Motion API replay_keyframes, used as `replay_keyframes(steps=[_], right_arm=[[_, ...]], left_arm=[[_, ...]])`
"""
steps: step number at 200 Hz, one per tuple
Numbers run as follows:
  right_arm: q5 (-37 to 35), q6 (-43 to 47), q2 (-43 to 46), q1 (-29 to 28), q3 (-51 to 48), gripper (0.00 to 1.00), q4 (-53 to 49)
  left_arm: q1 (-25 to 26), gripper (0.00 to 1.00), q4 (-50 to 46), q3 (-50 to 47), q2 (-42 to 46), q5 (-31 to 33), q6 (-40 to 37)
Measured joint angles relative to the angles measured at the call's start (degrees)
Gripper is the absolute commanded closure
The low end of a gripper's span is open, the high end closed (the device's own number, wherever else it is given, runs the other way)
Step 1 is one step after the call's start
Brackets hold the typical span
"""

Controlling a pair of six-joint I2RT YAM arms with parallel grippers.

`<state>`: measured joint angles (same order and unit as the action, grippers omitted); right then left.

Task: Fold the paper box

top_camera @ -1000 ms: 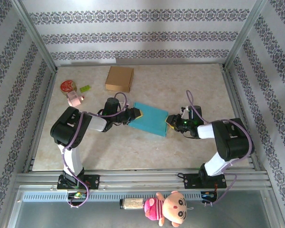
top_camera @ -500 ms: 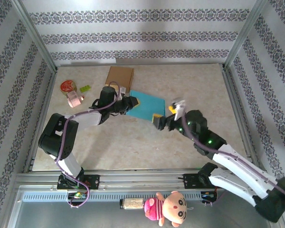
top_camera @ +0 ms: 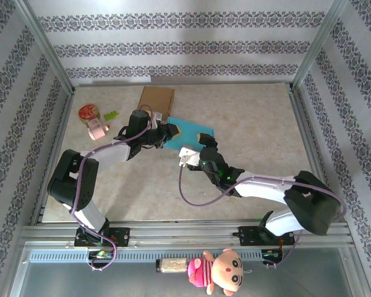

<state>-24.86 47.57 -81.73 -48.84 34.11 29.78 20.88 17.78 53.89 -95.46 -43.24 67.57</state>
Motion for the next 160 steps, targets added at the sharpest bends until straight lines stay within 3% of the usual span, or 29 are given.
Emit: replay_keyframes(steps=[23,49,80,95,119,137,160], right_arm=[[-0.2,3.0,-1.9,1.1,0.0,0.44,4.2],[-0.1,5.3,-2.8,1.1,0.0,0.54,6.5],[0.9,5.2,-0.4,1.1,0.0,0.60,3.2],[3.6,3.1,3.7,1.6,0.6,0.61,-3.9],[15.7,-3.7,10.5,7.3,6.9,0.63,-20.5],[26.9,-8.0,11.5,13.9,15.6,0.64,-33.2],[35.3,-8.9,6.5,18.0,28.5,0.68,-49.3]], left_arm=[[-0.3,0.73,0.9,0.0,0.1,-0.2,2.2],[-1.1,0.71,2.9,-0.1,0.0,-1.4,5.2],[-1.2,0.45,4.9,-0.1,0.0,-2.5,6.3],[-1.6,0.37,5.0,-0.4,0.7,-2.3,5.0],[-3.9,0.33,-0.3,-0.7,6.8,1.9,-0.6],[-6.3,0.30,-7.3,0.1,15.1,7.9,-9.4],[-7.5,0.29,-14.3,2.1,25.2,16.5,-23.2]])
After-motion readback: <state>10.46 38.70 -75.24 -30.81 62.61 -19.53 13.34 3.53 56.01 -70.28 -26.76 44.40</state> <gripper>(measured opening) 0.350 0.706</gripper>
